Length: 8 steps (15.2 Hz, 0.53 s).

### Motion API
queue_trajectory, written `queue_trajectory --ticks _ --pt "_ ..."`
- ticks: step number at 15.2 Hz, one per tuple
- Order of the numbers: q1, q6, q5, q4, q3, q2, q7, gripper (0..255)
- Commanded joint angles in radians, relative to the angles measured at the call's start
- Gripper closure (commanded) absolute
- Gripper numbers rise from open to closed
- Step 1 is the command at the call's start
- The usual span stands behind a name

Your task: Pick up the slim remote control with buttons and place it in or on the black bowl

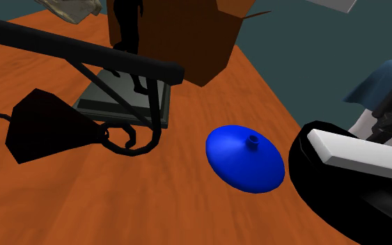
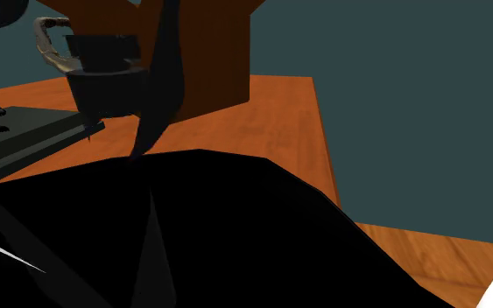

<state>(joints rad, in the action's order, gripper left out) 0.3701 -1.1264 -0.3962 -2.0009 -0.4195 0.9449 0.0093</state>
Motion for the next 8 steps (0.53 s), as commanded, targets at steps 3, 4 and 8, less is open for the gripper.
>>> queue_trajectory --ticks 3,4,8 --pt "0.007 -0.034 -0.008 -0.068 -0.006 0.034 -0.009 255" --pt "0.007 -0.034 -0.008 -0.067 -0.006 0.034 -0.009 255" --pt "0.007 -0.034 -0.008 -0.067 -0.006 0.034 -0.009 255"
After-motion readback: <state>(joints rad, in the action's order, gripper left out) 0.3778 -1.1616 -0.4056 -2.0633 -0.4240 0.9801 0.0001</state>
